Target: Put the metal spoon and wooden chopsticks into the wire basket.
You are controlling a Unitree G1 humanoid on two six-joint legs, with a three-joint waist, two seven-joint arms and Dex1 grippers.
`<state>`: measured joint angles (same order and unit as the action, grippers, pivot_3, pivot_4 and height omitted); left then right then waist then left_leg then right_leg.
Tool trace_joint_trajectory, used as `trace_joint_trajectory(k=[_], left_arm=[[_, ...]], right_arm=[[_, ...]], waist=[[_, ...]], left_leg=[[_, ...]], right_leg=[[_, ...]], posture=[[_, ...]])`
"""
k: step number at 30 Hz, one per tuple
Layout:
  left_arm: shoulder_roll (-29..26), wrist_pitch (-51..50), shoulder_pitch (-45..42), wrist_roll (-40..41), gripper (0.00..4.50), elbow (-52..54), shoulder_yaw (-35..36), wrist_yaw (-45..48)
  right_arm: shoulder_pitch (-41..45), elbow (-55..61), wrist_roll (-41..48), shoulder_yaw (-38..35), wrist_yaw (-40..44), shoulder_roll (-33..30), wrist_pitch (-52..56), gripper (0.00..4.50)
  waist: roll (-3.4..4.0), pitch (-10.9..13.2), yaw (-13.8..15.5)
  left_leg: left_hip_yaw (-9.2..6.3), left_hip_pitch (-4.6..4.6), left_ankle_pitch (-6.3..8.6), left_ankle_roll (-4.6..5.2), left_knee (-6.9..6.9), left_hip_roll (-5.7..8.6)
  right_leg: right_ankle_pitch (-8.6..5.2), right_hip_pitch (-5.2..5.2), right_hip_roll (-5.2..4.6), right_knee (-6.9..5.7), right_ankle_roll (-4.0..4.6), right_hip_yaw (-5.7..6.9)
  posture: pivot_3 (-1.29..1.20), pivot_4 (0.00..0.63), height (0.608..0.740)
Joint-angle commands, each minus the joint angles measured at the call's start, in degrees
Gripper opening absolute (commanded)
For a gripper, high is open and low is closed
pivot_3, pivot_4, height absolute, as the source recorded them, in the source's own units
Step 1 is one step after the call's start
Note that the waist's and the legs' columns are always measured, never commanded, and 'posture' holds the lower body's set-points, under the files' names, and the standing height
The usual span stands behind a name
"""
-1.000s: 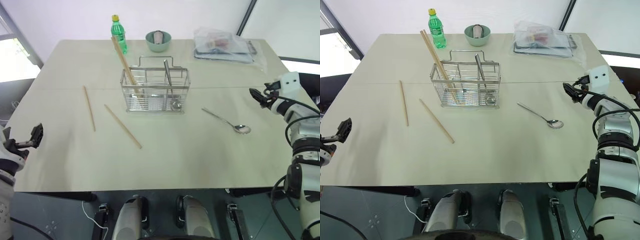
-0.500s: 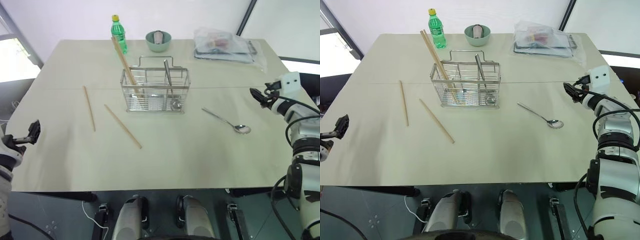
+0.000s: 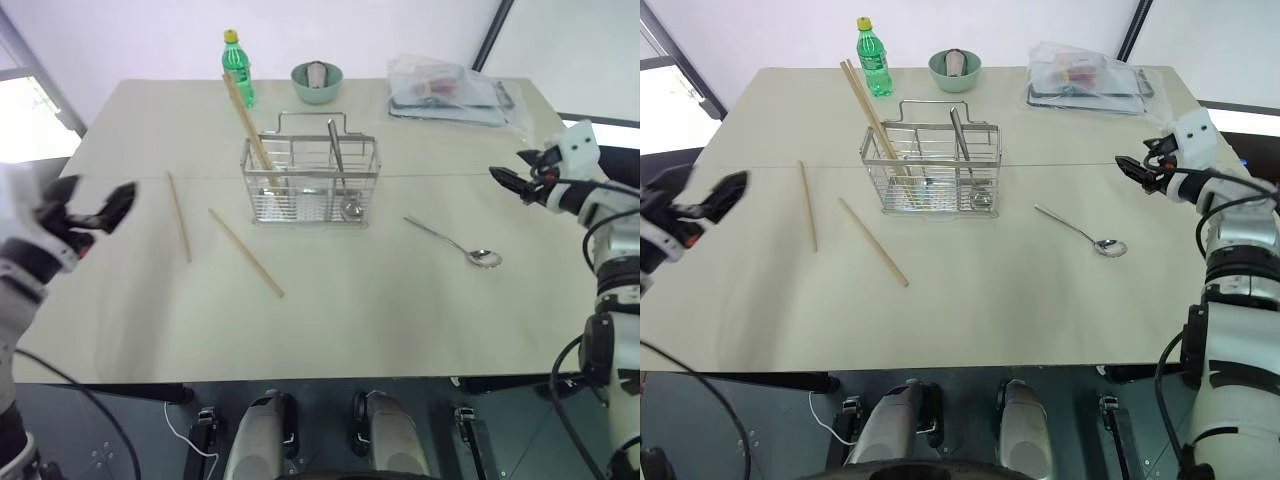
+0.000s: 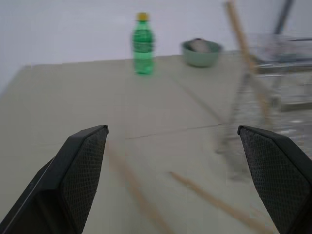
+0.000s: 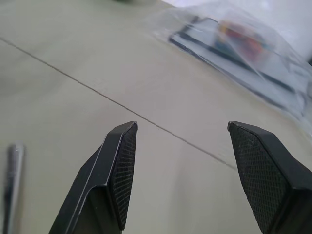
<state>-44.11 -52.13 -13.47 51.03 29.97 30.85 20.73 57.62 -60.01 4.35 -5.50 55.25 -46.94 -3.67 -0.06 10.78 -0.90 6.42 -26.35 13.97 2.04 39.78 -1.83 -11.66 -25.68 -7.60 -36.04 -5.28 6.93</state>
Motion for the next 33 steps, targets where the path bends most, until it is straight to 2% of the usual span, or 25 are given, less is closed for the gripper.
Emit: trace_joint_trajectory(k=[1, 5, 10, 18, 24, 27, 31, 33], left_arm=[[-4.38, -5.44, -2.27, 6.81, 4.48, 4.36, -7.62, 6.35], [-6.37, -6.40, -7.81, 8.60, 4.48, 5.51, -16.22, 11.74], [-4.48, -5.24, -14.45, 6.41, 4.48, 2.64, -23.01, 13.85], [-1.90, -4.01, -19.71, 3.95, 4.48, 1.58, -26.78, 15.27], [-1.36, -4.45, -21.94, 3.44, 4.48, 1.11, -27.00, 15.23], [-1.39, -4.64, -22.59, 3.33, 4.50, 0.85, -26.87, 15.27], [-1.50, -4.68, -23.03, 3.10, 4.50, 0.49, -26.62, 15.29], [-1.46, -4.63, -23.15, 2.94, 4.50, 0.37, -26.60, 15.18]], right_arm=[[3.02, -1.38, -2.42, 3.11, 7.48, -1.00, 0.41, 3.04], [4.40, -1.64, -5.09, 8.05, 18.41, -0.50, 2.51, 3.04], [3.33, -0.48, -6.29, 11.15, 27.03, -0.32, 5.04, 3.04], [0.19, -0.40, -7.21, 12.43, 26.87, 1.70, 7.64, 3.04], [-0.72, -1.62, -9.06, 12.86, 20.54, 4.22, 10.03, 3.04], [-0.76, -1.75, -10.11, 13.61, 18.58, 4.86, 11.14, 2.22], [-0.91, -1.53, -11.05, 14.12, 17.94, 5.07, 11.93, 0.19], [-1.02, -1.56, -11.43, 14.31, 17.41, 5.07, 11.53, 0.09]], waist=[[0.00, 0.00, -0.07], [0.02, 0.02, -0.04], [0.04, 0.03, 0.15], [0.04, 0.03, 0.17], [0.05, 0.03, 0.09], [0.05, 0.03, 0.13], [0.04, 0.03, 0.16], [0.04, 0.03, 0.13]], left_leg=[[0.00, 0.00, 0.00, 0.00, 0.00, 0.00], [0.00, 0.01, -0.03, -0.03, -0.03, 0.00], [-0.03, 0.02, -0.08, -0.07, -0.01, 0.03], [-0.04, 0.03, -0.10, -0.10, 0.01, 0.04], [-0.07, 0.06, -0.11, -0.11, 0.04, 0.04], [-0.07, 0.06, -0.11, -0.11, 0.06, 0.04], [-0.10, 0.14, -0.11, -0.11, 0.06, 0.04], [-0.10, 0.18, -0.11, -0.11, 0.06, 0.04]], right_leg=[[0.00, 0.00, 0.00, 0.00, 0.00, 0.00], [0.00, 0.00, 0.03, -0.03, 0.00, 0.01], [0.00, 0.03, 0.05, -0.05, 0.00, 0.01], [0.00, 0.06, 0.06, -0.07, -0.01, 0.01], [0.00, 0.11, 0.06, -0.08, -0.01, 0.02], [0.00, 0.13, 0.06, -0.08, -0.01, 0.02], [-0.01, 0.24, 0.07, -0.06, -0.02, 0.03], [-0.01, 0.26, 0.07, -0.07, -0.02, 0.03]], posture=[[0.00, 0.150, 0.707], [0.00, 0.150, 0.707], [0.00, 0.150, 0.707], [0.00, 0.150, 0.707], [0.00, 0.150, 0.707], [0.00, 0.150, 0.707], [0.00, 0.150, 0.707], [0.00, 0.150, 0.707]])
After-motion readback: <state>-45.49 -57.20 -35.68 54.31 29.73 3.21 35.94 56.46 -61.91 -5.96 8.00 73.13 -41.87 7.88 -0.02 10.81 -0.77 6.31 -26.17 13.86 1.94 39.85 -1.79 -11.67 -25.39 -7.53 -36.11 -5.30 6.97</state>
